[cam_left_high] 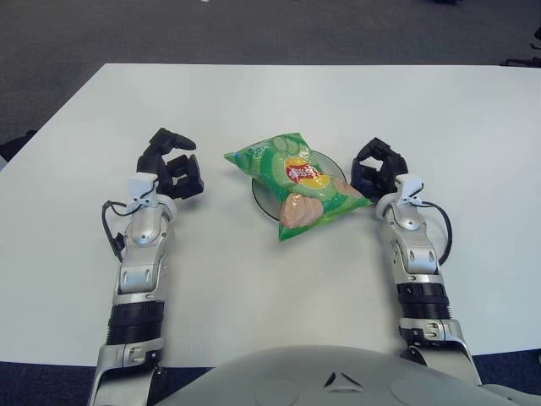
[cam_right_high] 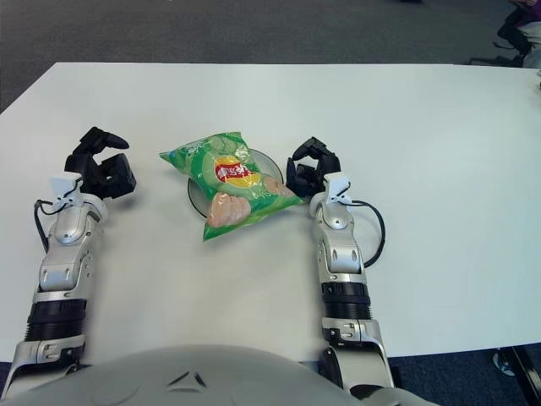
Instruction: Put the snack into the plate.
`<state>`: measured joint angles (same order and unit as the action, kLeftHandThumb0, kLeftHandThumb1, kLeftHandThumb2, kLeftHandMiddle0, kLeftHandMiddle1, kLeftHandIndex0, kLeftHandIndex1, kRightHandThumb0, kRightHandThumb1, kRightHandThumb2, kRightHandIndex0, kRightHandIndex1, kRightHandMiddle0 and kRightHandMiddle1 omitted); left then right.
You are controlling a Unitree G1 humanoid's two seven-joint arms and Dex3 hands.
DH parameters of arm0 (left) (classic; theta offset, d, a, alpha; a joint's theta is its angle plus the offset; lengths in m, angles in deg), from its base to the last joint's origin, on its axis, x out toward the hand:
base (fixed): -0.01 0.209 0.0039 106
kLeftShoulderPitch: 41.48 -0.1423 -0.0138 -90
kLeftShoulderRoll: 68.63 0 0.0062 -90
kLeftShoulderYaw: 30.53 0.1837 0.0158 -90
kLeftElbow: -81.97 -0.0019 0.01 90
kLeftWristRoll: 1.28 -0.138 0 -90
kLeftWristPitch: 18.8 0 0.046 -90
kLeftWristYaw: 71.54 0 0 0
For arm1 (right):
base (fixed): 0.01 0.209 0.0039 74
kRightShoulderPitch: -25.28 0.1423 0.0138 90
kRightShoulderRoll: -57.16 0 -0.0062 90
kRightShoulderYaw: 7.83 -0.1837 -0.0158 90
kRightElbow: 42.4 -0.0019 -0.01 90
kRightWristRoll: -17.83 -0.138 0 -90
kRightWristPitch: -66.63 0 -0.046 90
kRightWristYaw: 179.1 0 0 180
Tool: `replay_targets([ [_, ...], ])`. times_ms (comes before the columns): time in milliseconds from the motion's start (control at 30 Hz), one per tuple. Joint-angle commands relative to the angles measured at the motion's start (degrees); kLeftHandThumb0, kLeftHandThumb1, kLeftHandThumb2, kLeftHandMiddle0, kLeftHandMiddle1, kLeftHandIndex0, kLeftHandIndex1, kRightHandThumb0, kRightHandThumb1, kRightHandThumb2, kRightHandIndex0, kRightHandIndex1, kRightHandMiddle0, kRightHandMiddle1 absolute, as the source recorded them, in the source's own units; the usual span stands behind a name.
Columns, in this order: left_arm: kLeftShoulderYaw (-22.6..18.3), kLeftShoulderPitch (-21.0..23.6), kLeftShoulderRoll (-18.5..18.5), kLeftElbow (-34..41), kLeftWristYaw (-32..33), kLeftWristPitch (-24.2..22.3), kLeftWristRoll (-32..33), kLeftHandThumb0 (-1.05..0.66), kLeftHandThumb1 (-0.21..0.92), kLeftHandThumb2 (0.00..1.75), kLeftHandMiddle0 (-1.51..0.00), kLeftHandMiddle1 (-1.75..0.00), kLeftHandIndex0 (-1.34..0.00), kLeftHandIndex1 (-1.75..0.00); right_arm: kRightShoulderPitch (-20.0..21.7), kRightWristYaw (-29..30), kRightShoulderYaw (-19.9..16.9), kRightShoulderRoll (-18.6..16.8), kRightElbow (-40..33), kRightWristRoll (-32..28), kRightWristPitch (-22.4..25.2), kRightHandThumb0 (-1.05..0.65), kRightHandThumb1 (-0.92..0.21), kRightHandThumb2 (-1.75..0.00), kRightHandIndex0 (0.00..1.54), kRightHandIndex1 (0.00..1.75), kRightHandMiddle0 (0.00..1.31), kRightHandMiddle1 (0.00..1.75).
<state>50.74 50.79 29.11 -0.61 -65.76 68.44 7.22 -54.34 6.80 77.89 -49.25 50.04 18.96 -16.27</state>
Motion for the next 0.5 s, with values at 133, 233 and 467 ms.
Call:
replay_targets([
  [133, 1.1, -4.1, 5.0, -1.3, -0.2, -0.1, 2.0, -0.57, 0.1, 1.58, -1.35, -1.75, -0.79, -1.75, -3.6, -0.2, -0.6, 0.3, 2.0, -0.4, 1.6, -0.5, -0.26, -1.39, 1.27, 1.75, 0.66, 1.75],
  [233, 1.2, -4.7, 5.1, -1.2, -1.4, 0.1, 3.4, -0.57, 0.09, 1.6, -1.36, -1.75, -0.8, -1.75, -3.6, 0.0, -0.6, 0.2, 1.9, -0.3, 1.7, -0.51, -0.26, -1.39, 1.27, 1.75, 0.66, 1.75],
  [467, 2.6, -6.3, 5.3, -1.4, -2.5, 2.6, 2.9, -0.57, 0.1, 1.58, -1.35, -1.75, -0.79, -1.75, -3.6, 0.4, -0.8, 0.0, 1.6, -0.1, 2.3, -0.51, -0.25, -1.4, 1.27, 1.75, 0.67, 1.75],
])
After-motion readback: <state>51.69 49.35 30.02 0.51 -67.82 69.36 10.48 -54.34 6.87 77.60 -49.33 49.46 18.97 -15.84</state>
